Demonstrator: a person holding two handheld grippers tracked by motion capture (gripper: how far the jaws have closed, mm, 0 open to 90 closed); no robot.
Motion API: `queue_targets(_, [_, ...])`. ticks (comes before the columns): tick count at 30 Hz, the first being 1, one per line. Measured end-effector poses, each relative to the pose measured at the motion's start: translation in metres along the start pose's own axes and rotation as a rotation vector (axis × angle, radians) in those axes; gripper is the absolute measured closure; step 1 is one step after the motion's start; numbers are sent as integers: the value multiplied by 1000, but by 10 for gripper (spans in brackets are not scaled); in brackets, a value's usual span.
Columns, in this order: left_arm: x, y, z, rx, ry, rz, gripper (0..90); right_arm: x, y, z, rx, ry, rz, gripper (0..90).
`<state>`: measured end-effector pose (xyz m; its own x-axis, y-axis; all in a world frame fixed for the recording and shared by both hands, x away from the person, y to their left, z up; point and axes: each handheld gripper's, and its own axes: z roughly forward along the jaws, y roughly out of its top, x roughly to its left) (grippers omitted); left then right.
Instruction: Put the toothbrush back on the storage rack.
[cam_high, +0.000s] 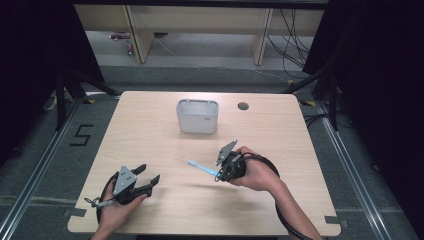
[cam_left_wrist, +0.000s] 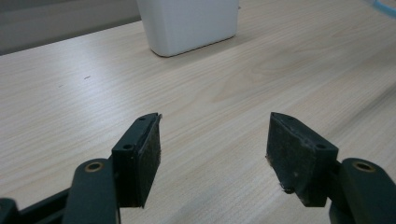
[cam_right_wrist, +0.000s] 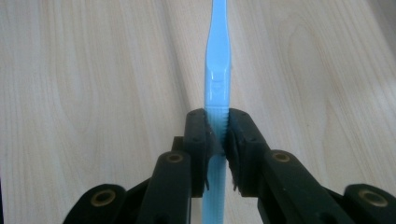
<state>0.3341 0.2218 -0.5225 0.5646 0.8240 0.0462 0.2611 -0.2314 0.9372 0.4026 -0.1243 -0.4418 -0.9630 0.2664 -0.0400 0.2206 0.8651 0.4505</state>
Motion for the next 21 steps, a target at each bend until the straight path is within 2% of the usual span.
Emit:
queue_targets(7, [0,0,0,-2,-1,-3,346,1,-1,1,-37,-15,23,788])
queue_targets(9, [0,0,0,-3,-1,-3,346,-1,-1,2,-69,-26,-7,788])
queue_targets(13, [0,0,0,-3,-1,-2,345,-1,-2,3,-122,-40,10,788])
queue_targets(14, [0,0,0,-3,-1,-2,345,-1,-2,3,-122,-40,10,788])
queue_targets(15, [0,0,0,-2,-1,-2,345,1,-3,3,-122,-39,33,788])
queue_targets(17, [0,0,0,0,0,-1,346,0,-3,4,-137,-44,14,788])
queue_targets(21, [0,0,0,-1,0,-1,345,2,-4,5,-155,-52,27,788])
